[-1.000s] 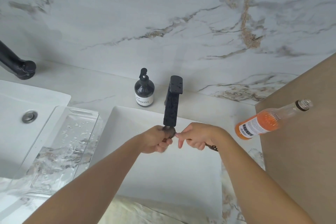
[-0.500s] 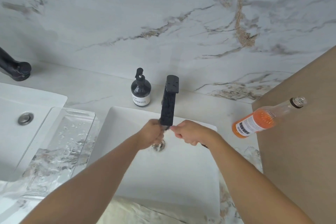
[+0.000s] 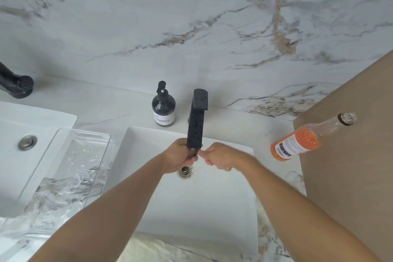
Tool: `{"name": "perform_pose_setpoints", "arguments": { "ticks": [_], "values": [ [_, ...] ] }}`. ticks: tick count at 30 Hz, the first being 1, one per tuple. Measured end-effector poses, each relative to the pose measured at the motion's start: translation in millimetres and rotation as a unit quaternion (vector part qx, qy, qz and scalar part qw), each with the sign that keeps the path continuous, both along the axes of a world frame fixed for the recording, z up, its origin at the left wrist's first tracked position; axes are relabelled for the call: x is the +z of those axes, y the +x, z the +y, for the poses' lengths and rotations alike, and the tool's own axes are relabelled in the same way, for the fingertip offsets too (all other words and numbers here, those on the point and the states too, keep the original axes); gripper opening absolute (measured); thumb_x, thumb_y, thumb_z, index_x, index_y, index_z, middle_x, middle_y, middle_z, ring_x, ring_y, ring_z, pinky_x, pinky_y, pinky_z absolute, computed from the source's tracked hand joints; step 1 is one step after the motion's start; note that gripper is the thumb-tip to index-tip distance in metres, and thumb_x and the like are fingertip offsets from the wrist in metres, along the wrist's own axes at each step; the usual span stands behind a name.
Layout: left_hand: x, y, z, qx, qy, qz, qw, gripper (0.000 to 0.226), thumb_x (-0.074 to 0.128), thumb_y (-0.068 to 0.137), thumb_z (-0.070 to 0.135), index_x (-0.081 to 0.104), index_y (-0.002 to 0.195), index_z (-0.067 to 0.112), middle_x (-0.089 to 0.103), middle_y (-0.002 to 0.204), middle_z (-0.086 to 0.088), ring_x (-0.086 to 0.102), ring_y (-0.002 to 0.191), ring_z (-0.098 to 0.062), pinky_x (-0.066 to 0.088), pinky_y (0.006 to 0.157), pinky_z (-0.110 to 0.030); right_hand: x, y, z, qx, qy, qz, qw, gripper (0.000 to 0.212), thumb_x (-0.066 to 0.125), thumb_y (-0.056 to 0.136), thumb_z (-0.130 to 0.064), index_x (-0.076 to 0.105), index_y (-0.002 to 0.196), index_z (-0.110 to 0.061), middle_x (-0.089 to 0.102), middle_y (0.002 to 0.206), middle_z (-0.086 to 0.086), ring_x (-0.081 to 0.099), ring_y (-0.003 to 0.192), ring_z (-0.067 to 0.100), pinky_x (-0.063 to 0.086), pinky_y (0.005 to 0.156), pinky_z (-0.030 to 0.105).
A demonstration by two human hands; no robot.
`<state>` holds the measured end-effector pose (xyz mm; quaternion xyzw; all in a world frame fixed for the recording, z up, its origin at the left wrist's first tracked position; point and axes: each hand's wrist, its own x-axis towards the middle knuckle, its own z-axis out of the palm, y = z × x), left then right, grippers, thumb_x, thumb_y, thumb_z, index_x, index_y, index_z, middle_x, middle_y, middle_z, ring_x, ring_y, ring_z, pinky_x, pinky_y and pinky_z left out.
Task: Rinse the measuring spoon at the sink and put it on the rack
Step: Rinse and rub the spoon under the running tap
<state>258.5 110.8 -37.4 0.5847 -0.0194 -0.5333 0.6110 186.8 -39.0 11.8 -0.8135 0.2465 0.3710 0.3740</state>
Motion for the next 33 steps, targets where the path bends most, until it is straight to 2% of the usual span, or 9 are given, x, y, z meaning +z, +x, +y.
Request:
{"name": "perform_pose_setpoints", "arguments": {
  "ticks": [2,6,9,15,17,22,28,31,33],
  "values": [
    [-6.8,0.2,3.7,0.039,-0.041,0.038,0.998,0.028,0.031,0.091,-0.014,0.051,0.086,0.005,0.049,0.067,-0.009,0.037,0.052,-0.017,0.025,0.054,-0.029,-15.8,-17.0,26.1,-0.17,0.073,-0.056,0.981,0.048,0.044,0.099,-0.049,0.045,0.062,-0.019,0.03,0.047,-0.004,0.022,0.034,0.012,0.016,0.041,0.016],
    [-21.0,-22.5,3.0,0.087,-0.042,0.071,0.993,0.011,0.045,0.095,0.001,0.055,0.094,0.006,0.057,0.074,-0.009,0.045,0.054,-0.019,0.035,0.055,-0.033,-35.9,-44.2,89.3,-0.472,0.268,-0.021,0.839,0.045,0.043,0.102,-0.045,0.042,0.064,-0.02,0.026,0.044,-0.009,0.017,0.035,0.009,0.012,0.036,0.017],
    [-24.2,-28.6,4.1,0.178,-0.105,0.181,0.962,0.016,0.044,0.095,-0.007,0.057,0.098,0.001,0.062,0.082,-0.009,0.059,0.067,-0.017,0.054,0.065,-0.025,-30.5,-47.8,82.3,-0.431,0.298,0.014,0.852,0.047,0.041,0.102,-0.045,0.036,0.062,-0.021,0.022,0.046,-0.008,0.015,0.037,0.009,0.01,0.038,0.018],
    [-8.8,-21.3,2.9,0.203,-0.218,0.364,0.882,0.018,0.051,0.064,0.003,0.039,0.069,0.015,0.039,0.057,-0.001,0.04,0.049,-0.016,0.041,0.048,-0.024,2.4,-31.5,22.9,-0.204,0.303,0.098,0.926,0.051,0.043,0.099,-0.053,0.039,0.058,-0.023,0.022,0.046,-0.009,0.015,0.036,0.007,0.01,0.038,0.018],
    [-11.7,-24.7,-6.9,0.267,-0.247,0.43,0.826,0.024,0.052,0.063,0.015,0.029,0.069,0.02,0.029,0.053,0.004,0.03,0.043,-0.013,0.031,0.042,-0.021,0.6,-31.3,33.4,-0.266,0.327,0.09,0.902,0.052,0.043,0.099,-0.053,0.039,0.056,-0.024,0.021,0.046,-0.009,0.015,0.035,0.007,0.011,0.034,0.016],
    [-19.8,-18.6,-7.6,0.265,-0.239,0.452,0.817,0.04,0.062,0.07,0.022,0.023,0.061,0.022,0.026,0.043,0.004,0.017,0.042,-0.011,0.02,0.035,-0.02,-13.5,-55.6,60.8,-0.398,0.47,0.105,0.781,0.051,0.046,0.099,-0.051,0.043,0.055,-0.024,0.02,0.047,-0.01,0.018,0.032,0.005,0.015,0.029,0.018],
    [-28.0,-20.5,-16.3,0.269,-0.147,0.378,0.874,0.043,0.061,0.074,0.026,0.025,0.053,0.02,0.022,0.045,0.004,0.018,0.041,-0.015,0.021,0.041,-0.025,-8.7,-42.8,39.9,-0.354,0.293,0.079,0.885,0.048,0.042,0.099,-0.05,0.041,0.061,-0.022,0.023,0.048,-0.008,0.017,0.035,0.009,0.013,0.033,0.018],
    [-25.9,-16.4,-24.4,0.284,-0.125,0.378,0.872,0.037,0.06,0.078,0.024,0.039,0.05,0.013,0.03,0.047,0.002,0.03,0.04,-0.017,0.023,0.049,-0.021,-3.7,-35.5,38.3,-0.215,0.057,-0.017,0.975,0.04,0.041,0.098,-0.047,0.051,0.076,-0.016,0.044,0.058,-0.002,0.039,0.045,0.017,0.03,0.043,0.023],
    [-23.6,-13.6,-29.9,0.27,-0.13,0.38,0.875,0.037,0.059,0.079,0.024,0.044,0.047,0.012,0.036,0.046,0.002,0.035,0.038,-0.015,0.021,0.044,-0.017,-7.8,-36.9,48.1,-0.118,-0.097,-0.077,0.985,0.043,0.034,0.099,-0.047,0.059,0.086,-0.014,0.059,0.078,0.006,0.055,0.066,0.025,0.042,0.058,0.029]
  ]
}}
